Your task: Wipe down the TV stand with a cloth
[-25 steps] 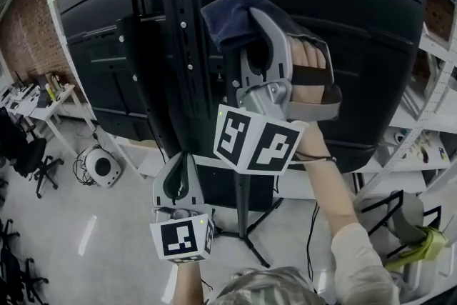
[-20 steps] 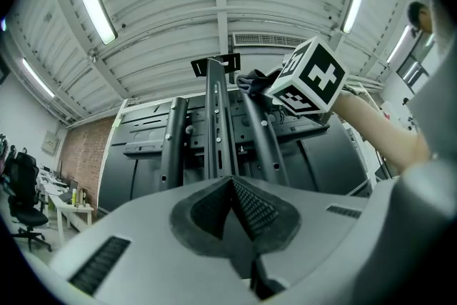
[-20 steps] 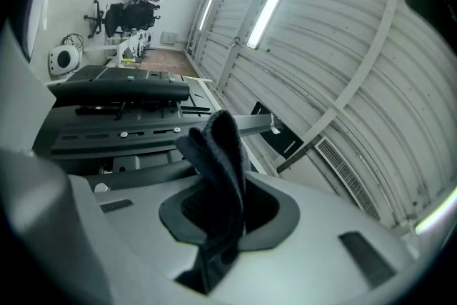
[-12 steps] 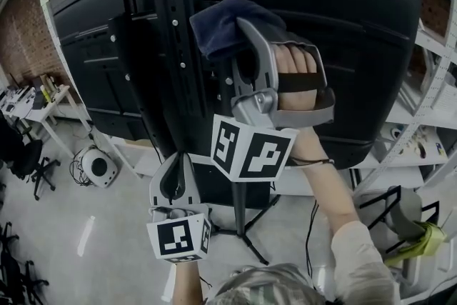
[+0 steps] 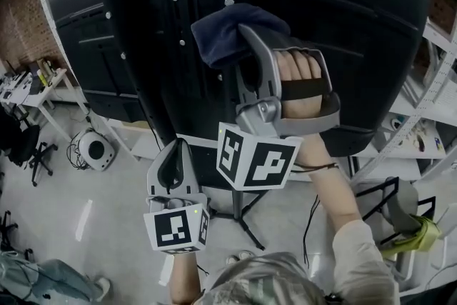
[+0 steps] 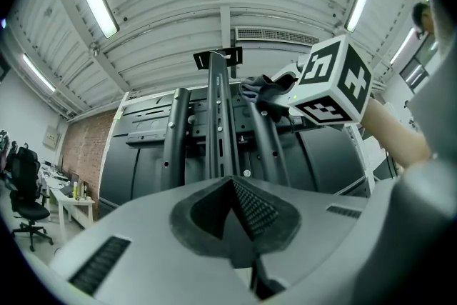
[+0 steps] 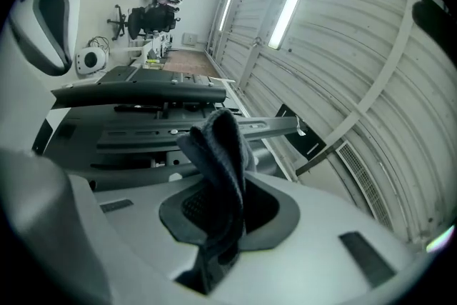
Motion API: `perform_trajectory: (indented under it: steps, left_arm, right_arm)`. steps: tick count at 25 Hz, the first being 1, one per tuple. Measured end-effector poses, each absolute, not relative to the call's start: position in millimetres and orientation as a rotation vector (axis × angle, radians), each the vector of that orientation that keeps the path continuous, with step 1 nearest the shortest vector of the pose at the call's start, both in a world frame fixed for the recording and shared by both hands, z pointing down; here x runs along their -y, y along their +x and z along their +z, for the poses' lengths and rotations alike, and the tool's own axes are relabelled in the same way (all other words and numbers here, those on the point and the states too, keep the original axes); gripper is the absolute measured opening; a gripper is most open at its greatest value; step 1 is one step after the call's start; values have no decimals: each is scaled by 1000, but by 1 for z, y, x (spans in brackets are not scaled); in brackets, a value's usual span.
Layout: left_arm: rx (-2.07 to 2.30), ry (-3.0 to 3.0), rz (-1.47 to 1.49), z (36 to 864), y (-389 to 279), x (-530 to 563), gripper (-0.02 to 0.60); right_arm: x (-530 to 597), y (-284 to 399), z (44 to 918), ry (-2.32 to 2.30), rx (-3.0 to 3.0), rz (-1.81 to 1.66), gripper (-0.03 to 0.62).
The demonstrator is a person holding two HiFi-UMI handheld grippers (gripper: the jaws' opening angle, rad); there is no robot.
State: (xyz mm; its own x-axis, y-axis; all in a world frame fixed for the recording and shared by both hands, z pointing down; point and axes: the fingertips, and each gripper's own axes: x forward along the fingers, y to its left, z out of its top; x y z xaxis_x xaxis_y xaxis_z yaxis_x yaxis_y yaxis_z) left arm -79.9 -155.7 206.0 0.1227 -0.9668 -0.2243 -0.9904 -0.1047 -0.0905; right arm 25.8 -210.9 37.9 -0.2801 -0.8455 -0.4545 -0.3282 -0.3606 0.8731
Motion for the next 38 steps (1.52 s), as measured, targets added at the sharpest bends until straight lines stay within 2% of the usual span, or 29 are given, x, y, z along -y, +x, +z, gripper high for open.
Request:
perform_trajectory:
  steps: [38]
  left_arm:
    - [-2031,-2274,105,265,-89,159,15]
  right_arm:
    - [206,20,222,1255,1487,-1520,57]
